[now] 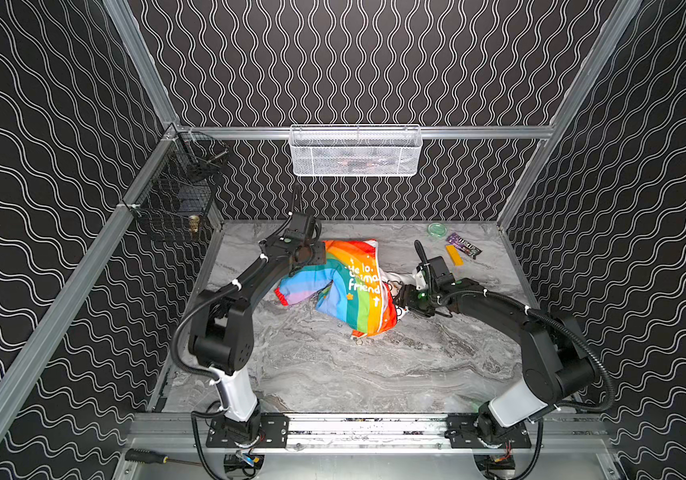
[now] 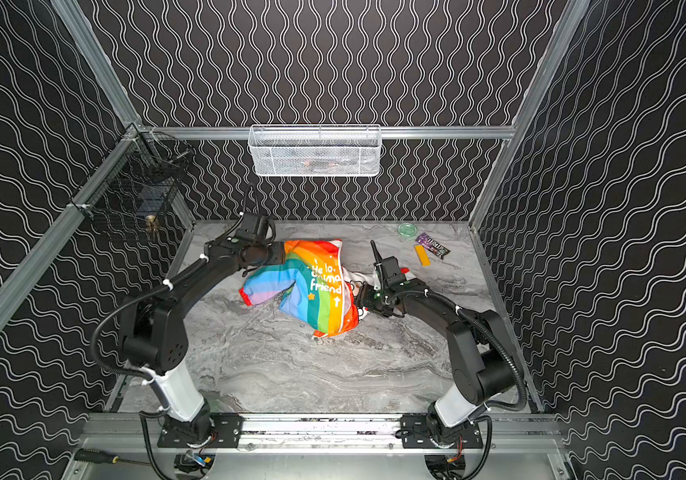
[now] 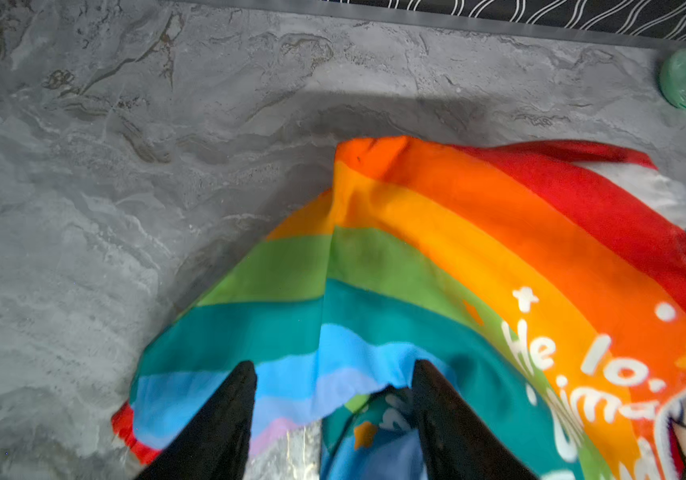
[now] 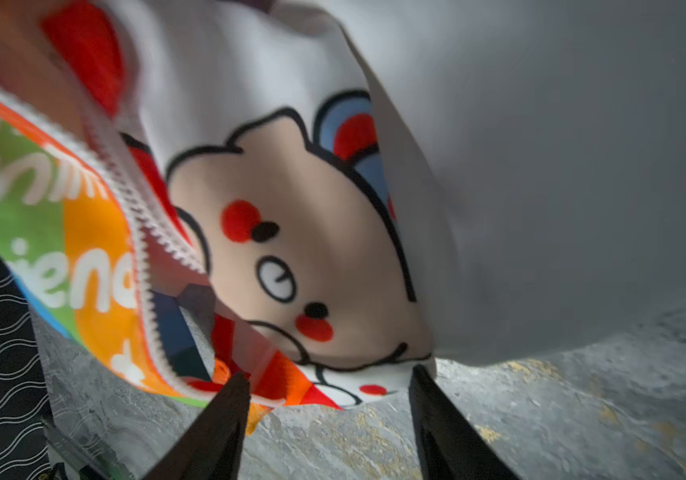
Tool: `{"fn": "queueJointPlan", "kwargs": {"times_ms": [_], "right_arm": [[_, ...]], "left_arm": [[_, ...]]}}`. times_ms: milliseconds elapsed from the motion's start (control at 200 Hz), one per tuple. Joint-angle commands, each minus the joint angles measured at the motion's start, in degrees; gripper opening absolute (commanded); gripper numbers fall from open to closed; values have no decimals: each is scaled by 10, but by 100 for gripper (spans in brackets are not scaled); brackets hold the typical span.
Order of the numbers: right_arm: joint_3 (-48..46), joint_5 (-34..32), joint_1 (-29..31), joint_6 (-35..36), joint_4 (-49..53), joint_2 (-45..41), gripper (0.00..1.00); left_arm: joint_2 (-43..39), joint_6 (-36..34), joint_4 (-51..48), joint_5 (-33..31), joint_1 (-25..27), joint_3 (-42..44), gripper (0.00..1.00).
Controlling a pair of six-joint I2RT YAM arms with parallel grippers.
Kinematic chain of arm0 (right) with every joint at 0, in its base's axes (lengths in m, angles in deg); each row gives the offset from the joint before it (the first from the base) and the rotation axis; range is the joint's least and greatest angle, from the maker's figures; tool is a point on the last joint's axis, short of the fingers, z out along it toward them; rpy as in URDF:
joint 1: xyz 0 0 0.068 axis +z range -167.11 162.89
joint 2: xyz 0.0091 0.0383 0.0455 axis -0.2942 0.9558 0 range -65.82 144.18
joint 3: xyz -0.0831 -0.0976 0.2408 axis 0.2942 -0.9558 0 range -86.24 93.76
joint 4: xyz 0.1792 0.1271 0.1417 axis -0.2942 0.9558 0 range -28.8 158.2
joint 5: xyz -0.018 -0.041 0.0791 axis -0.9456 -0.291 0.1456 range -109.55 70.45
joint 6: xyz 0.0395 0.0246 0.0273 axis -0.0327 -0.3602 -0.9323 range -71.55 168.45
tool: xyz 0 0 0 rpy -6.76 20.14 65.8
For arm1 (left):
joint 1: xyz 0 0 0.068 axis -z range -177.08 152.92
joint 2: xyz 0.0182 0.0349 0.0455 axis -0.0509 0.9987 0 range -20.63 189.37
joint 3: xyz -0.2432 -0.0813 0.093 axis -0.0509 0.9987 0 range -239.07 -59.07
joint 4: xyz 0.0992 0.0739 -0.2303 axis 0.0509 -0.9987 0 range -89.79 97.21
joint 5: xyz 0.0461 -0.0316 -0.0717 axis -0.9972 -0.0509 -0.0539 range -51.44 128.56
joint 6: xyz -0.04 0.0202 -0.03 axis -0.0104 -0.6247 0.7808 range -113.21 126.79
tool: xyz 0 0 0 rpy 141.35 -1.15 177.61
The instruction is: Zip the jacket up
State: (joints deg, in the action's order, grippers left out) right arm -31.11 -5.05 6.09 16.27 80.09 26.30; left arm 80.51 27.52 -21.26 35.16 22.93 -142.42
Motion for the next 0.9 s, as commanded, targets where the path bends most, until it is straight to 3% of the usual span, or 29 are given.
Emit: {"fn": "queueJointPlan", "kwargs": {"times_ms": [0, 85, 330, 591, 896], "right_arm": [[-9, -11, 1, -10, -28, 4, 64], [-14, -11, 2, -14, -37, 9, 60], [-20, -7, 4, -24, -54, 18, 34], [-27, -15, 4, -30, -52, -1, 10], [-37, -18, 4, -31, -39, -43, 0]], "left_arm": [[-46, 11, -2, 27, 22, 50, 63], [-76, 21, -10, 30, 54, 87, 62], [-87, 70, 57, 88, 142, 171, 60], [-20, 92, 129, 123, 148, 188, 52], [19, 84, 138, 101, 128, 200, 44]]}}
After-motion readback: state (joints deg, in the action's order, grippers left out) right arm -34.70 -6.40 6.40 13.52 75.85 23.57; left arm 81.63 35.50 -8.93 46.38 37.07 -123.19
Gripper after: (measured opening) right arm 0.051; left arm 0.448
